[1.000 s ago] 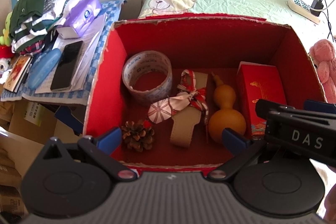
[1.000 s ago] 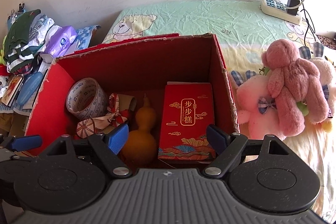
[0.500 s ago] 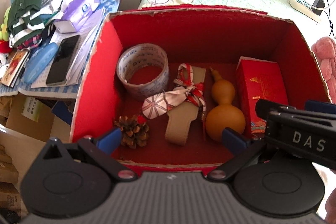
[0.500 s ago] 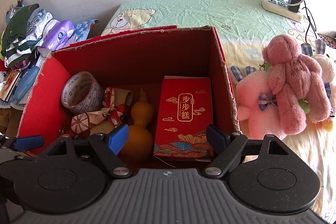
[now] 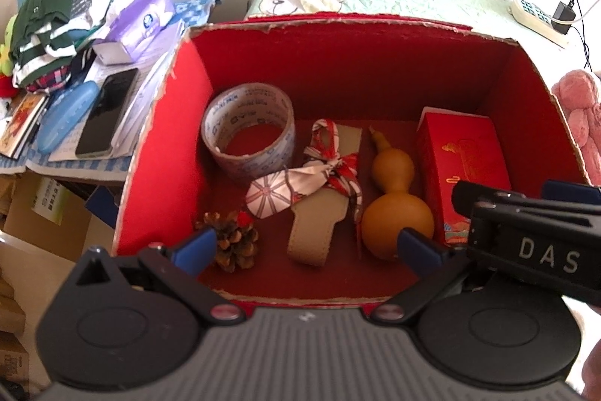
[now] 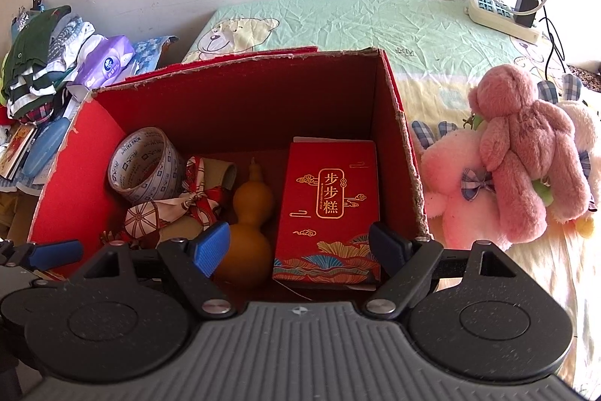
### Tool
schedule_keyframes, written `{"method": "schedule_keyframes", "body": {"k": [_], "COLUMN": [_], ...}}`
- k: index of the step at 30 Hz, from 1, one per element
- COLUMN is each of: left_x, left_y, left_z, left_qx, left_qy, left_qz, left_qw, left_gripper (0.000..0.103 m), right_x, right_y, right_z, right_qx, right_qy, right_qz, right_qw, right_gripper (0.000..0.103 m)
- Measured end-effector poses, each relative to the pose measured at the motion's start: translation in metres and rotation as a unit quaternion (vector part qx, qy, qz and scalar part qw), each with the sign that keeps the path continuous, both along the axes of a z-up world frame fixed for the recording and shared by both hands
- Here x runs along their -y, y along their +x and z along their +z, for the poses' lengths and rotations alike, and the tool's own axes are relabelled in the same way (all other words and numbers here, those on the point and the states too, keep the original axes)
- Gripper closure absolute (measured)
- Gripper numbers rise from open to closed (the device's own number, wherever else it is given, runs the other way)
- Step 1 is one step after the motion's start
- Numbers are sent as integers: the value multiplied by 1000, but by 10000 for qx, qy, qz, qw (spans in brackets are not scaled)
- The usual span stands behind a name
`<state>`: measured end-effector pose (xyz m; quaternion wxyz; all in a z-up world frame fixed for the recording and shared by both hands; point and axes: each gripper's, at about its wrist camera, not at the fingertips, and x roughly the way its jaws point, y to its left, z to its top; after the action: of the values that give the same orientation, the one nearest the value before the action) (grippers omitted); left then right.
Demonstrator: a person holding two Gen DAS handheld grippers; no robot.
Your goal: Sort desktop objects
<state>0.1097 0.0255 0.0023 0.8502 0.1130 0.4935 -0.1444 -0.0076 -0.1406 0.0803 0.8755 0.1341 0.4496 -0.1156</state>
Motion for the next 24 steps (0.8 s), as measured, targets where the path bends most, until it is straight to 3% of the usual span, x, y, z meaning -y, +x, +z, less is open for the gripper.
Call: {"method": "schedule_keyframes", "body": {"k": [5,16,19,24], "left_x": [4,2,13,18], "left_y": [0,13,10,16], "left_z": [-2,-5,3,9], "left_qx": [56,-329,81,53], "left_qy": [132,56,452,337], "left_qz": [60,-117,-219,-290], "left_qw": [9999,9994,9987,9990], "left_gripper": [0,1,1,1], "right_x": [-2,0,0,4], "right_y": [0,0,2,10], "right_z": [-1,0,1,5], "right_qx": [13,44,17,23], "right_qy": [-55,2,25,-10], "right_qz": [-1,-40,-50,-100], "right_qw": [10000,10000,10000,9999], "right_gripper": [19,19,19,20]}}
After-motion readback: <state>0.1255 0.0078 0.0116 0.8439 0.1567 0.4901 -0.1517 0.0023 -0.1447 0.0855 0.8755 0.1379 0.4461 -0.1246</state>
